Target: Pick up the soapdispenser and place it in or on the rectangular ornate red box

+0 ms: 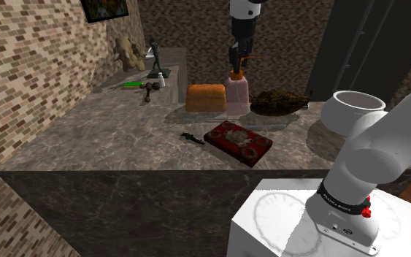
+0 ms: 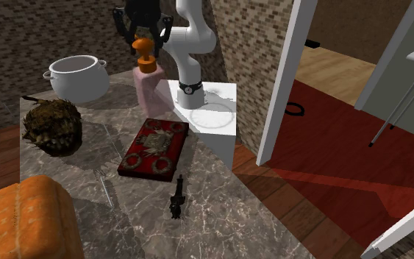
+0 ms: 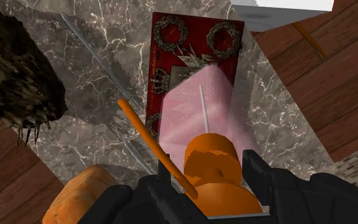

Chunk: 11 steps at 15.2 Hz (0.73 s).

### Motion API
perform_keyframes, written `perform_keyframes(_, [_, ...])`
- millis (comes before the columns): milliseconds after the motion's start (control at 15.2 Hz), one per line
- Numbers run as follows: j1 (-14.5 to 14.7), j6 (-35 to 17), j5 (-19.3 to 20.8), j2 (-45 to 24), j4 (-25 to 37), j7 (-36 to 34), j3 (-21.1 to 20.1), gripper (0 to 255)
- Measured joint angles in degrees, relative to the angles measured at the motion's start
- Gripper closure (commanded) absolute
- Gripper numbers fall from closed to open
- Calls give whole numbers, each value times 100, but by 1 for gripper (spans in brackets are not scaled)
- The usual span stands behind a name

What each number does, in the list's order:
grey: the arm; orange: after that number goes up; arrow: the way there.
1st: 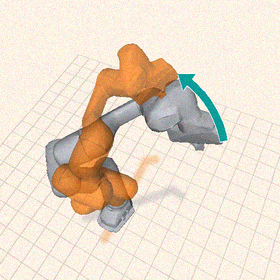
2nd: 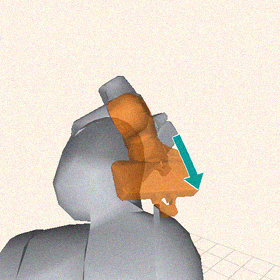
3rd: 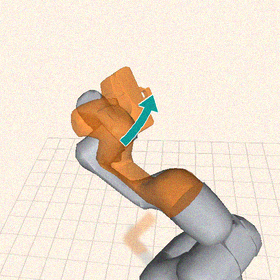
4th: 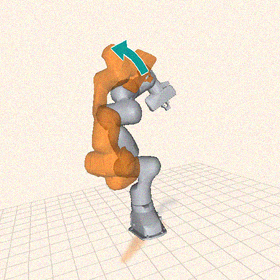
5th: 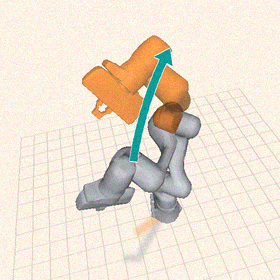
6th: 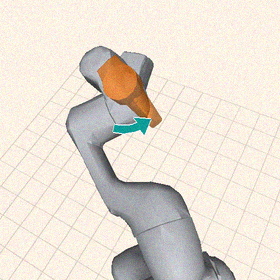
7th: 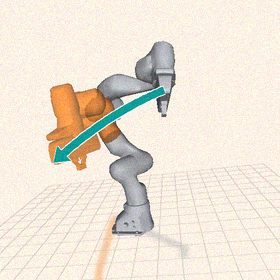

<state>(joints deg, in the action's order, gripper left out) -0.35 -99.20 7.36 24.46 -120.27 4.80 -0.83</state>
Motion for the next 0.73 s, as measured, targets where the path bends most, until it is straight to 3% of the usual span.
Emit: perform_keyframes(726, [-50, -612, 61, 135, -740, 77, 119, 255])
